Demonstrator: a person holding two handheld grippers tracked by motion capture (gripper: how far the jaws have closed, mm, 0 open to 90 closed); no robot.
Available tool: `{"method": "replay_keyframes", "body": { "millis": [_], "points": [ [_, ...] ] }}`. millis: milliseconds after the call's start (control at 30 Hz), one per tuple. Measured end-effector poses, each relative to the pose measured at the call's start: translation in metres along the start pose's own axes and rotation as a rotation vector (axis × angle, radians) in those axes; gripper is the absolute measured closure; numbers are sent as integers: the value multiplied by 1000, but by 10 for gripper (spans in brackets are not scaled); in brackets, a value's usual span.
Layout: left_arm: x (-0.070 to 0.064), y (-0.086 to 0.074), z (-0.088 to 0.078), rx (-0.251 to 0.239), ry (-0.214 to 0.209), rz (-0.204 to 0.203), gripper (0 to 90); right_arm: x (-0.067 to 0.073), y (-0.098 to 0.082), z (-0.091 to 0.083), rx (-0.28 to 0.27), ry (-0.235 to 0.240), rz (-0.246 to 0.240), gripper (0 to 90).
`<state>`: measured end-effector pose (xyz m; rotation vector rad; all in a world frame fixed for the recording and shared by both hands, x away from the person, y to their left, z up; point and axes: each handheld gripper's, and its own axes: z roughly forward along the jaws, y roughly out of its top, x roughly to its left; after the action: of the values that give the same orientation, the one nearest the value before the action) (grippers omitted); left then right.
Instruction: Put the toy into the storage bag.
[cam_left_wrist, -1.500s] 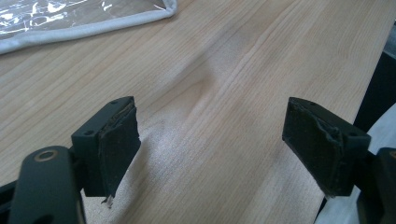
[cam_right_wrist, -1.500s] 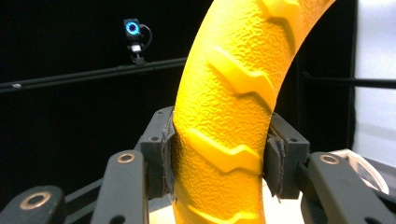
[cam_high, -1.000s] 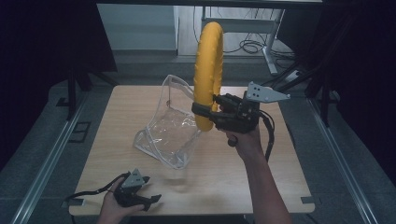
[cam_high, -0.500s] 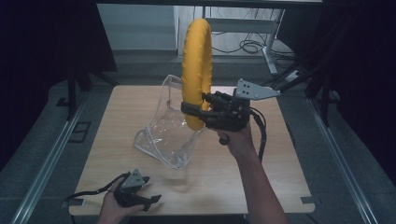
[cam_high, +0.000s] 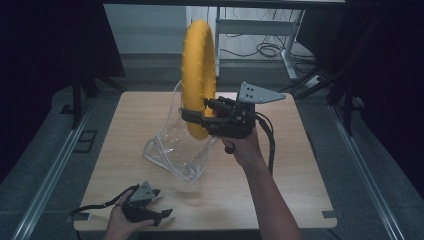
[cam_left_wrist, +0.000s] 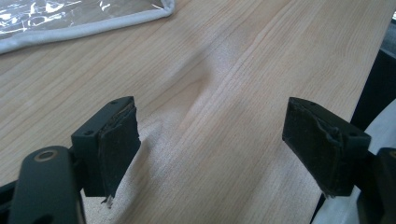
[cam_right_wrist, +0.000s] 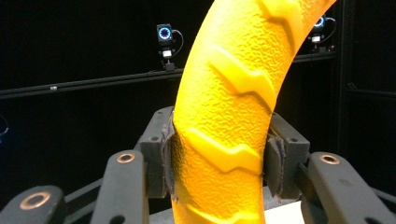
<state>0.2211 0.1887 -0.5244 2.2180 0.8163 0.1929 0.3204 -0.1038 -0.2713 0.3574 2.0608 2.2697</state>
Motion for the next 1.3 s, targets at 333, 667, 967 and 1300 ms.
{"method": "replay_keyframes", "body": {
  "millis": [333, 667, 967, 1300],
  "points": [
    [-1, 0, 0, -4, -1, -5, 186, -1, -4, 11, 17, 13, 14, 513],
    [-1, 0, -1, -4, 0, -4, 186, 0, -8, 21, 30, 29, 19, 513],
    [-1, -1, 0, -2, 0, -3, 186, -1, -15, 29, 38, 47, 33, 513],
    [-1, -1, 0, 1, 1, 0, 186, -4, -26, 34, 60, 56, 57, 513]
  ]
}}
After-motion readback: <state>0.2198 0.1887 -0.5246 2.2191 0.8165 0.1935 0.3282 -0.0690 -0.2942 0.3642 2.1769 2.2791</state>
